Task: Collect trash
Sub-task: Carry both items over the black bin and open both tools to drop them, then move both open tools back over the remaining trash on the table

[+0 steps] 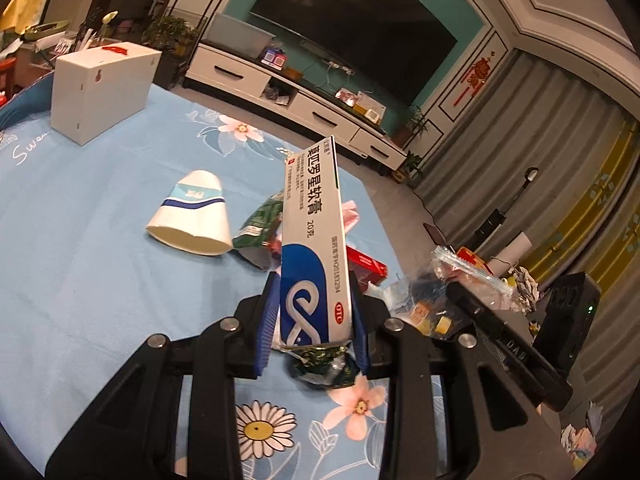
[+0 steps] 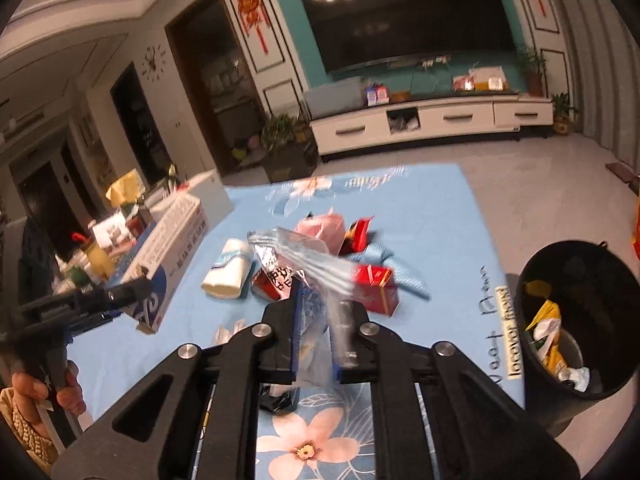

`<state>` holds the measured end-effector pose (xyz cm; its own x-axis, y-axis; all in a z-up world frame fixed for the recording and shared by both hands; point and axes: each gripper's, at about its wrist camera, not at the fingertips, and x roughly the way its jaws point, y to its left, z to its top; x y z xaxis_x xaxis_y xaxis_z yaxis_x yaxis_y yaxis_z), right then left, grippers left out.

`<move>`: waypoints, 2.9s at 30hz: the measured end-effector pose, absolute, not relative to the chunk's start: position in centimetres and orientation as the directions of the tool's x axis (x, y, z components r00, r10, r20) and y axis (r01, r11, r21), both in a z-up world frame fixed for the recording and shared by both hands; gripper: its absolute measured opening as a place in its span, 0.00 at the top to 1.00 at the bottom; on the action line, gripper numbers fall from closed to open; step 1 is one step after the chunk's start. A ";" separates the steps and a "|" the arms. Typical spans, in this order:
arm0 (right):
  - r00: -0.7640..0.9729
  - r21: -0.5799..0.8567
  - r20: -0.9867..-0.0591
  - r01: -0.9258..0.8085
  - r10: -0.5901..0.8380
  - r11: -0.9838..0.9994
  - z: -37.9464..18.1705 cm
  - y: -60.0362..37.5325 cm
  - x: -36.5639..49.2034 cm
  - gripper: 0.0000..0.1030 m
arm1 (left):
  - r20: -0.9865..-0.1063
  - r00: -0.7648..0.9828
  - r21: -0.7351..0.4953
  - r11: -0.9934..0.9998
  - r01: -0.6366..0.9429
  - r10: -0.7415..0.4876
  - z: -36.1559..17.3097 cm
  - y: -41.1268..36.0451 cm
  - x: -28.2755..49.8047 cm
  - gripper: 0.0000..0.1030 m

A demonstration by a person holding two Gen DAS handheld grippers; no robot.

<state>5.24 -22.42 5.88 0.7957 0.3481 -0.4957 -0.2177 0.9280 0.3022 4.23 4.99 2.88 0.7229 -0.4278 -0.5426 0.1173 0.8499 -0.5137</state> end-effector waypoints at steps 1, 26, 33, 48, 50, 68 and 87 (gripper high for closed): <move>0.802 0.307 -0.488 -0.212 0.345 0.928 6.2 -22.9 5.1 0.88 | -0.538 0.723 -0.513 0.849 0.128 -0.434 3.1 4.7 4.1 0.68; 0.896 0.386 -0.442 0.233 -0.043 0.892 4.2 -41.3 0.7 0.88 | -0.576 0.433 -0.451 0.711 0.540 -0.694 3.8 -19.1 11.5 0.68; 0.843 0.362 -0.520 0.365 -0.139 0.858 1.1 -44.7 0.6 0.88 | -0.635 0.277 -0.487 0.652 0.582 -0.721 0.3 -26.8 13.9 0.68; 0.820 0.432 -0.554 0.433 -0.146 0.792 -0.4 -47.6 -0.2 0.38 | -0.680 0.252 -0.487 0.681 0.547 -0.688 -2.5 -27.6 14.2 0.24; 0.818 0.439 -0.561 0.425 -0.128 0.791 -0.2 -47.0 -0.5 0.36 | -0.680 0.272 -0.478 0.693 0.540 -0.681 -2.1 -26.2 13.5 0.19; 0.792 0.376 -0.605 0.198 0.078 0.905 3.1 -35.0 -0.6 0.29 | -0.658 0.567 -0.386 0.869 0.310 -0.495 1.6 -5.4 4.7 0.08; 0.605 0.252 -0.735 -0.176 0.306 0.952 -0.1 -17.4 2.7 0.28 | -0.704 0.616 -0.442 0.897 0.011 -0.354 -3.0 7.1 2.4 0.07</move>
